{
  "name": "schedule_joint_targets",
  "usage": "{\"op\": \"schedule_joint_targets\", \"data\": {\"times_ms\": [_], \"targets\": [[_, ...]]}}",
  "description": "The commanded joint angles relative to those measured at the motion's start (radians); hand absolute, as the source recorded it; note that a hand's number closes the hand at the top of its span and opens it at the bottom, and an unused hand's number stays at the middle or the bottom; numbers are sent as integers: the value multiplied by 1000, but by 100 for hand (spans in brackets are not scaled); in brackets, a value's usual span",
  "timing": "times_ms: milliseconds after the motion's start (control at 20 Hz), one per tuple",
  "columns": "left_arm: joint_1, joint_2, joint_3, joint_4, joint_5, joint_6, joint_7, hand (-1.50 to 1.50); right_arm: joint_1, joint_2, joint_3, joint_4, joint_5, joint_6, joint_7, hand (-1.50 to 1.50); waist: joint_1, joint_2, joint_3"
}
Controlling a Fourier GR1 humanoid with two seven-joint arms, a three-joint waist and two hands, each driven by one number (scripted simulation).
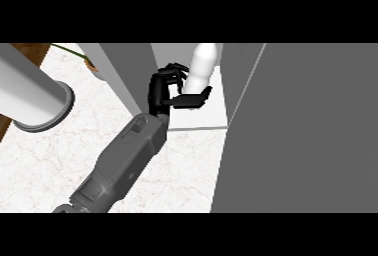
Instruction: Pick up the bottled water, place it into the cabinet and close the cabinet
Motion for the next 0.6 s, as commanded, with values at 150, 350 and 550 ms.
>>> {"op": "schedule_joint_targets", "data": {"times_ms": [150, 350, 550], "targets": [[-88, 0, -17, 185, 25, 88, -91, 150, 24, -24, -45, -84, -37, 28, 6, -150, -20, 7, 0], [-183, 0, 52, 282, 16, 81, -94, 150, 74, -41, -51, -110, -57, 41, -21, -150, -24, 8, 0], [-151, 0, 56, 363, -6, 84, -192, 150, 76, -31, -9, -68, -26, 58, -72, -150, -32, 12, 0]]}}
